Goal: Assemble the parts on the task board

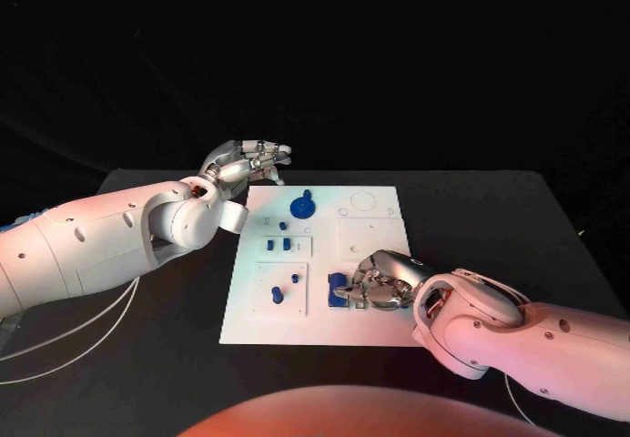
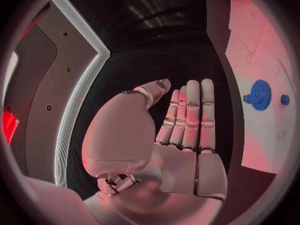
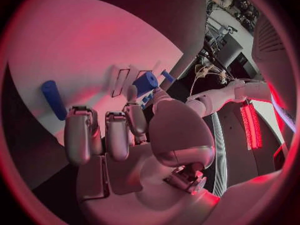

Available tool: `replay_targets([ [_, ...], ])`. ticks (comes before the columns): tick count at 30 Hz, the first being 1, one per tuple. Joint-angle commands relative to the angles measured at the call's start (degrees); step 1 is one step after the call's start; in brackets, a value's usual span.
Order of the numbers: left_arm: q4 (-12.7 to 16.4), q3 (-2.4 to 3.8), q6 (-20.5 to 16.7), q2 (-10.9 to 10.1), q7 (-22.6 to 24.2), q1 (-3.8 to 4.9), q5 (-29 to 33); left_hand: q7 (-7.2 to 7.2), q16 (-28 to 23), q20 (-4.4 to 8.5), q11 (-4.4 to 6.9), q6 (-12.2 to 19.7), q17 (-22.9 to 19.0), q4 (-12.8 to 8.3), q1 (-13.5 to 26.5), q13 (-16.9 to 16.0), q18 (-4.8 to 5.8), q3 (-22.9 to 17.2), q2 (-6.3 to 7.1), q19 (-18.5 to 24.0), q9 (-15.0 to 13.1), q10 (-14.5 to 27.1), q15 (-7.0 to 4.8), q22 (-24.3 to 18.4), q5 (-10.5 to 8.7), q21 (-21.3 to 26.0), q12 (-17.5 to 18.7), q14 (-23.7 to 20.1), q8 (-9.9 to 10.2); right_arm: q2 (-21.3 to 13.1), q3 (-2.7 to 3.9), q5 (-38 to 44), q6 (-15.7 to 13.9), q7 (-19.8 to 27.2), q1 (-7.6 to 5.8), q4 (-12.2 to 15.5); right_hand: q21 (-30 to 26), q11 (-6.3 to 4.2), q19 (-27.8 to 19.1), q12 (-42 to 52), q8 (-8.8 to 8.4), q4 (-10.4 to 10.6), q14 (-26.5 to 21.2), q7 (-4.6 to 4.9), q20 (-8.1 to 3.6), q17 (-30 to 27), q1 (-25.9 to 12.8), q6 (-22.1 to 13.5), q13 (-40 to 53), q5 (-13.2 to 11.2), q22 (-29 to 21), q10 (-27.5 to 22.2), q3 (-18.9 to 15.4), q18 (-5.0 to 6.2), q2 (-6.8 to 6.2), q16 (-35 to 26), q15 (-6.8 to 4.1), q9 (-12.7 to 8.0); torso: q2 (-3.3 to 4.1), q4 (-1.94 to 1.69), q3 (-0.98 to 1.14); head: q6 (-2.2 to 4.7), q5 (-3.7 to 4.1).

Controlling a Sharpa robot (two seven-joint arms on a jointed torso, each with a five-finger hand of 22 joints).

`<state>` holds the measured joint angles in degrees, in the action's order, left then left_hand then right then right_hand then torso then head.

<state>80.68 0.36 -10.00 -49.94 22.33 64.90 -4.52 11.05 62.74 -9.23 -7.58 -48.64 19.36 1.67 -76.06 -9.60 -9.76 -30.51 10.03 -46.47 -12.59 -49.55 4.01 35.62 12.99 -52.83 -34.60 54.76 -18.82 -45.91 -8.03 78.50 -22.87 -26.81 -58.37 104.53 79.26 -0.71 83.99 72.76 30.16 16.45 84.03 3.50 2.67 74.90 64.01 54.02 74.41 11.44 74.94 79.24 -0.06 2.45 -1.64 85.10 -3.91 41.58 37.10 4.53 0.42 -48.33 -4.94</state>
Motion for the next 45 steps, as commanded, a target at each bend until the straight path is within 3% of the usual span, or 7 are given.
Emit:
replay_targets([
  [1, 0.1, 0.03, 0.97, 0.05, 0.24, 0.03, -0.15, 0.05, 0.14, -0.42, -0.08, 0.34, -0.1, 0.28, 0.5, -0.08, -0.65, -0.03, -0.08, -0.14, -0.1, 0.42, -0.11, -0.1, 0.34, 0.27, -0.23, -0.34, -0.08, -0.03, -0.02, 1.22, 1.6, 0.94, 0.06, 0.14, 0.33, 0.08, 2.01, 0.37, 0.22, 0.01, 3.66, -0.07, -0.42, 3.04, 0.8, -0.14, 0.18, -0.08, 12.22, 0.55, -0.28, -0.3, -0.03, 0.13, -0.25, -0.08, -0.04, 0.08, 0.0, -0.05, -0.18],
  [15, 0.1, 0.03, 1.01, 0.04, 0.12, 0.03, -0.15, 0.04, 0.16, -0.43, -0.06, 0.34, -0.1, 0.29, 0.47, -0.09, -0.66, -0.06, -0.13, -0.15, -0.12, 0.47, -0.12, -0.12, 0.36, 0.32, -0.27, -0.36, -0.1, 0.75, -0.02, 1.81, 2.66, 0.06, 0.06, -1.39, 0.7, 0.0, 2.16, 0.88, 0.28, 0.1, 3.72, -0.16, -0.46, 3.32, 1.68, 0.11, 0.72, -0.45, 12.32, 0.94, -0.19, -0.38, 0.62, 0.24, -0.31, -0.13, -0.01, -0.01, -0.09, -0.25, -0.45],
  [19, 0.1, 0.03, 1.0, 0.02, 0.11, 0.03, -0.15, 0.04, 0.16, -0.43, -0.06, 0.34, -0.1, 0.29, 0.47, -0.09, -0.66, -0.06, -0.13, -0.15, -0.12, 0.47, -0.12, -0.12, 0.36, 0.32, -0.27, -0.36, -0.1, 0.7, -0.02, 2.64, 3.23, -0.12, 0.06, -1.57, 0.71, -0.12, 2.18, 1.29, 0.17, -0.14, 3.73, -0.27, -0.57, 3.45, 4.77, 0.26, 1.26, -0.57, 12.33, 1.3, -0.06, -0.38, 0.43, 0.28, -0.42, -0.34, 0.0, 0.03, -0.11, -0.34, -0.5],
  [23, 0.07, 0.03, 0.99, 0.02, 0.12, 0.03, -0.15, 0.04, 0.16, -0.43, -0.06, 0.34, -0.1, 0.29, 0.47, -0.09, -0.66, -0.06, -0.13, -0.15, -0.12, 0.47, -0.12, -0.12, 0.36, 0.32, -0.27, -0.36, -0.1, 0.67, -0.02, 3.72, 3.41, -0.29, 0.06, -1.65, 0.73, -0.2, 2.2, 1.29, -0.1, -0.1, 3.76, -0.35, -0.65, 3.61, 8.24, 0.41, 1.5, -4.14, 12.34, 1.39, 0.78, -0.39, 0.49, 0.32, -0.49, -0.71, -0.04, 0.08, -0.03, -0.4, -0.61],
  [27, 0.06, 0.03, 1.0, 0.02, 0.13, 0.03, -0.15, 0.04, 0.16, -0.43, -0.06, 0.34, -0.1, 0.29, 0.47, -0.09, -0.66, -0.06, -0.13, -0.15, -0.12, 0.47, -0.12, -0.12, 0.36, 0.32, -0.27, -0.36, -0.1, 0.51, -0.02, 4.85, 3.2, -0.56, 0.06, -1.73, 0.87, -0.27, 2.25, 1.38, -0.19, -0.22, 3.77, -0.44, -0.68, 3.7, 9.62, 0.48, 1.67, -4.31, 12.38, 1.48, 1.37, -0.42, 0.58, 0.34, -0.53, -0.84, -0.04, 0.05, -0.01, -0.46, -0.59],
  [34, 0.03, 0.03, 0.98, 0.01, 0.11, 0.03, -0.15, 0.04, 0.16, -0.43, -0.06, 0.34, -0.1, 0.29, 0.47, -0.09, -0.66, -0.06, -0.13, -0.15, -0.12, 0.47, -0.12, -0.12, 0.36, 0.32, -0.27, -0.36, -0.1, 0.3, -0.02, 5.42, 2.46, -0.4, 0.05, -1.56, 0.92, -0.27, 2.27, 1.47, -0.19, -0.08, 3.8, -0.42, -0.69, 3.82, 9.68, 0.55, 1.77, -4.3, 12.39, 1.55, 1.46, -0.43, 0.68, 0.39, -0.55, -0.87, -0.01, 0.07, 0.04, -0.41, -0.6],
  [45, -0.07, 0.03, 0.98, -0.01, 0.09, 0.03, -0.15, 0.04, 0.16, -0.43, -0.06, 0.34, -0.1, 0.29, 0.47, -0.09, -0.66, -0.06, -0.13, -0.15, -0.12, 0.47, -0.12, -0.12, 0.36, 0.32, -0.27, -0.36, -0.1, -2.69, 0.11, 4.67, -1.96, 1.46, -0.45, 0.36, 0.72, -0.15, 2.2, 1.04, -0.37, 0.23, 3.81, -0.26, -0.68, 3.89, 9.07, 0.42, 1.45, -3.89, 12.34, 1.32, 1.23, -0.39, 0.52, 0.41, -0.49, -1.01, -0.13, 0.12, -0.02, -0.4, -0.48],
])
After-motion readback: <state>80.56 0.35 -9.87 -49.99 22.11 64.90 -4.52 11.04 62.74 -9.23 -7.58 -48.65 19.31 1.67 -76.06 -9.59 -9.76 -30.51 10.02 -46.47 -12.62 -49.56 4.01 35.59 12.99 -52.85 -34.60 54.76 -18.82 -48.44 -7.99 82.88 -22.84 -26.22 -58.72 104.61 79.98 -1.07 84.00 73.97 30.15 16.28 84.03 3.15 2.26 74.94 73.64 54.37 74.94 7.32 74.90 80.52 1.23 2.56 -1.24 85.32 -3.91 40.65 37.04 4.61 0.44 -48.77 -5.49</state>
